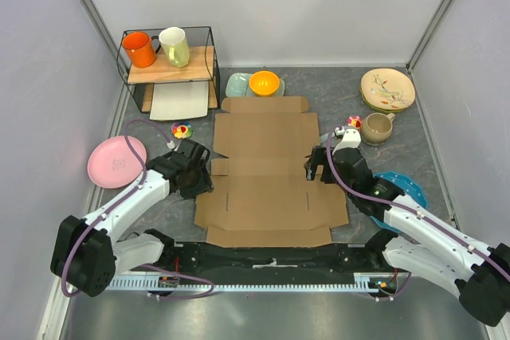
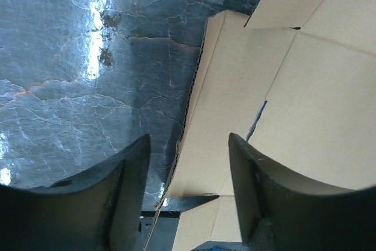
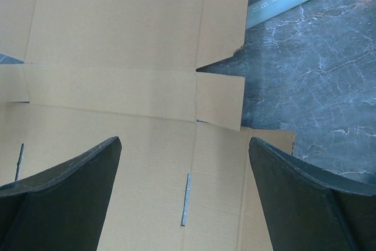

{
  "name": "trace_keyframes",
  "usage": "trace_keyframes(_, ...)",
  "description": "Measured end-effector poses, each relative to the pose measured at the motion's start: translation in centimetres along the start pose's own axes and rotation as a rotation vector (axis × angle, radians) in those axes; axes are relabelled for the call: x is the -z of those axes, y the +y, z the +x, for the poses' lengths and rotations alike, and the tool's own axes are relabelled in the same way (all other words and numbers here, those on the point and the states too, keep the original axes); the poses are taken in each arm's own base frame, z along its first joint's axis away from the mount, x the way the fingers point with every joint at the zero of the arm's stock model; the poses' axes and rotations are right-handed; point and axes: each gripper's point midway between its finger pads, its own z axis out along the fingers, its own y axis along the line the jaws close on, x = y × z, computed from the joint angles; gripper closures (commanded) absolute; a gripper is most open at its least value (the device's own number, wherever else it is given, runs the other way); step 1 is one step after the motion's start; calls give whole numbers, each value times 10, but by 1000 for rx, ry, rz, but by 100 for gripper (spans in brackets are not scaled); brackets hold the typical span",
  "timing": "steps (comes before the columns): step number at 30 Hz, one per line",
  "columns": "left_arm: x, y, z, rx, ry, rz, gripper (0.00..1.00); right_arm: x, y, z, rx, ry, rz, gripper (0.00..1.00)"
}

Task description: Fold the paper box

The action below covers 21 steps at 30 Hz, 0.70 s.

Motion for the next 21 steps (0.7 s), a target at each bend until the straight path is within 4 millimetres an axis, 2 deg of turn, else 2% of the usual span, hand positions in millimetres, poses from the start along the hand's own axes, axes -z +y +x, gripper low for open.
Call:
trace_keyframes(5,-2,-4,4,0,17,28,56,-2,1,4,5,17,-2,2)
trace_keyframes(8,-6,-9,7,-3,43,45,78,-2,1,4,6,20,-5,2)
trace_keyframes(9,-9,-11,9,-8,58,51,97,-1,1,4,8,21,-5,2)
trace_keyframes(12,-13,-15,16,-36,101,64,98,3,5,-3,7,20,-10,2)
trace_keyframes(15,-8,-22,17,-75,90,104,98,12,13,-23,-4,-13,-33,2)
trace_keyframes(18,14,-32,8,-113,9,193,98,26,22,-48,-15,-63,-64,2)
trace_keyframes(21,55,-53,-13,-161,-124,345,98,44,33,-79,-28,-128,-101,2)
